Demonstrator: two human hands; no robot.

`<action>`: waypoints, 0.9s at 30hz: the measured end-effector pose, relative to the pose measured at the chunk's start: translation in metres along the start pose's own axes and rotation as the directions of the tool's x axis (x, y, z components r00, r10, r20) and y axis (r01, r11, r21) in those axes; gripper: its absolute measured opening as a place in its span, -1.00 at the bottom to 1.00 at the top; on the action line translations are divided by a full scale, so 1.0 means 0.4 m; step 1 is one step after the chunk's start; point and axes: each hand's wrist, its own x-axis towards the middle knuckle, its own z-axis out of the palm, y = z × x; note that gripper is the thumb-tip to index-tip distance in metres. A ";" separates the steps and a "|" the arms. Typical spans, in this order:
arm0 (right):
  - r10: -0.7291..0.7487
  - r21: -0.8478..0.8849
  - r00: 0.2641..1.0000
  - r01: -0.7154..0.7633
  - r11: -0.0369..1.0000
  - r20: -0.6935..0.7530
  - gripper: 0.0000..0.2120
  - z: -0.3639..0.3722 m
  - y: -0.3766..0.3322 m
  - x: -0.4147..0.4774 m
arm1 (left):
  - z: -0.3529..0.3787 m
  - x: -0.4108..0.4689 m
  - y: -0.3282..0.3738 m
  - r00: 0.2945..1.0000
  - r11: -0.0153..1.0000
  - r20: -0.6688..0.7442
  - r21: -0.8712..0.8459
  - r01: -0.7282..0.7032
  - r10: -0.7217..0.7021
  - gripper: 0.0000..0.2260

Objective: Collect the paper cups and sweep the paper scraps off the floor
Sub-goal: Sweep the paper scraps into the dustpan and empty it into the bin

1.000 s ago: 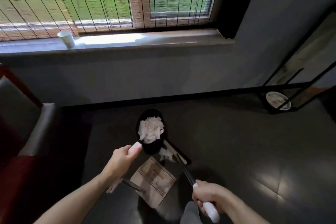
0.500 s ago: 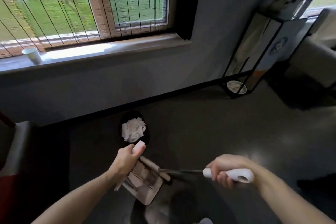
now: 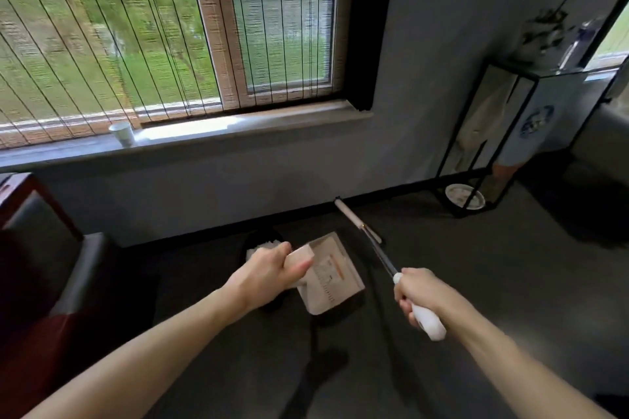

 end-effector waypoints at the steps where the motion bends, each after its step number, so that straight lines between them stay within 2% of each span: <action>1: -0.016 0.013 1.000 0.016 1.000 -0.011 -0.63 -0.012 -0.007 0.000 | -0.012 -0.006 0.023 0.999 1.000 -0.015 0.006 -0.029 0.029 -0.70; 6: -0.074 0.104 0.997 0.075 0.992 -0.012 -0.57 -0.049 -0.038 0.009 | -0.098 -0.045 0.134 0.973 0.954 -0.097 0.237 -0.183 0.210 -0.67; 9: -0.105 0.165 0.994 0.099 0.981 0.025 -0.65 -0.038 -0.029 0.013 | -0.156 -0.075 0.167 0.953 0.889 -0.062 0.382 -0.253 0.298 -0.67; 11: -0.112 0.215 0.992 0.097 0.972 0.060 -0.77 -0.021 -0.014 0.012 | -0.183 -0.090 0.171 0.945 0.807 -0.010 0.523 -0.275 0.328 -0.63; 16: -0.103 0.307 0.980 0.047 0.951 0.170 -0.72 0.035 0.064 0.032 | -0.222 -0.116 0.122 0.921 0.517 0.103 0.802 -0.301 0.376 -0.26; 18: -0.101 0.309 0.975 0.035 0.950 0.200 -0.59 0.055 0.090 0.044 | -0.229 -0.134 0.096 0.899 0.438 0.186 0.822 -0.364 0.397 -0.32; 20: -0.103 0.312 0.970 0.030 0.950 0.218 -0.42 0.068 0.099 0.058 | -0.215 -0.151 0.058 0.816 0.301 0.244 0.843 -0.446 0.524 -0.48; 22: -0.095 0.307 0.967 0.019 0.952 0.235 -0.36 0.078 0.100 0.068 | -0.177 -0.169 -0.002 0.750 0.202 0.308 0.841 -0.503 0.586 -0.57; 27: -0.067 0.271 0.964 -0.006 0.963 0.258 -0.34 0.097 0.118 0.086 | -0.041 -0.227 -0.132 0.747 0.114 0.462 0.811 -0.574 0.479 -0.54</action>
